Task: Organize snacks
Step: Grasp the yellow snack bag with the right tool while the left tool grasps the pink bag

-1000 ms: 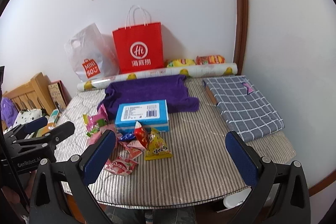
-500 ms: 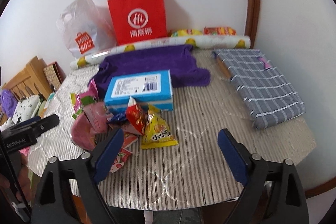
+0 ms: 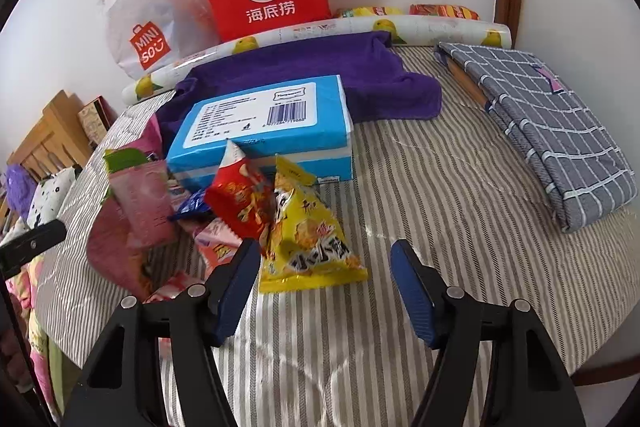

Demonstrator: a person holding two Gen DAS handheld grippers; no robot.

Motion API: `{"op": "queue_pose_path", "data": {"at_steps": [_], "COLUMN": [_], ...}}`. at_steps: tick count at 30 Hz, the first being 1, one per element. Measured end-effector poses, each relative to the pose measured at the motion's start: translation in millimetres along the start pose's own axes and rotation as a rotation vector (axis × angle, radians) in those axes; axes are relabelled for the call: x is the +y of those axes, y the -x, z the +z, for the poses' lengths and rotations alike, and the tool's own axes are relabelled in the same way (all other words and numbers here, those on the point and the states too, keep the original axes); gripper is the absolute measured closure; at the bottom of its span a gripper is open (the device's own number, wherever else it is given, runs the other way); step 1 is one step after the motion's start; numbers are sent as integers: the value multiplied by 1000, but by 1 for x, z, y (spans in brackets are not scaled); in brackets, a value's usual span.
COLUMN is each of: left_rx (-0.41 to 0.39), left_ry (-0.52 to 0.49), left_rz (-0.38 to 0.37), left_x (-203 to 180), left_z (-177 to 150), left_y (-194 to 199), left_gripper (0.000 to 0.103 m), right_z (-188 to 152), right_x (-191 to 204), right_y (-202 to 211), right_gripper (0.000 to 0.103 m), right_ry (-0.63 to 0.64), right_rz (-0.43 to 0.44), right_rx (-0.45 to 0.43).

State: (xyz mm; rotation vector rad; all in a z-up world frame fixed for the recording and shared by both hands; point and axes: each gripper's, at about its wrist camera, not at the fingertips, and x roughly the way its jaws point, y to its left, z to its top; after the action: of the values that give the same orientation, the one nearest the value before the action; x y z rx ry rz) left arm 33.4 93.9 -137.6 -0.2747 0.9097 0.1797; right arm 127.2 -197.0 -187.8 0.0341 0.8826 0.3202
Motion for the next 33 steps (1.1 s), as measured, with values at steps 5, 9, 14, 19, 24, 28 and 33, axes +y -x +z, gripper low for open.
{"op": "queue_pose_path", "data": {"at_steps": [5, 9, 14, 19, 24, 28, 33], "left_rx": [5, -6, -2, 18, 52, 83, 126], "left_ry": [-6, -20, -45, -82, -94, -53, 13], "left_rz": [-2, -14, -58, -106, -105, -135, -237], "left_x": [1, -2, -11, -28, -40, -39, -34], "left_z": [1, 2, 0, -4, -8, -9, -10], "left_y": [-6, -5, -4, -9, -22, -35, -45], "left_gripper": [7, 7, 7, 7, 7, 18, 49], "right_z": [6, 8, 9, 6, 2, -3, -6], "right_x": [-3, -3, 3, -1, -12, -26, -38], "right_y": [-18, -29, -41, -44, -36, -21, -7], "right_gripper": [40, 42, 42, 48, 50, 50, 50], "right_ry": [-27, -38, -22, -30, -34, -55, -75], "right_rz": [16, 50, 67, 98, 81, 75, 63], "right_rx": [13, 26, 53, 60, 54, 40, 30]}}
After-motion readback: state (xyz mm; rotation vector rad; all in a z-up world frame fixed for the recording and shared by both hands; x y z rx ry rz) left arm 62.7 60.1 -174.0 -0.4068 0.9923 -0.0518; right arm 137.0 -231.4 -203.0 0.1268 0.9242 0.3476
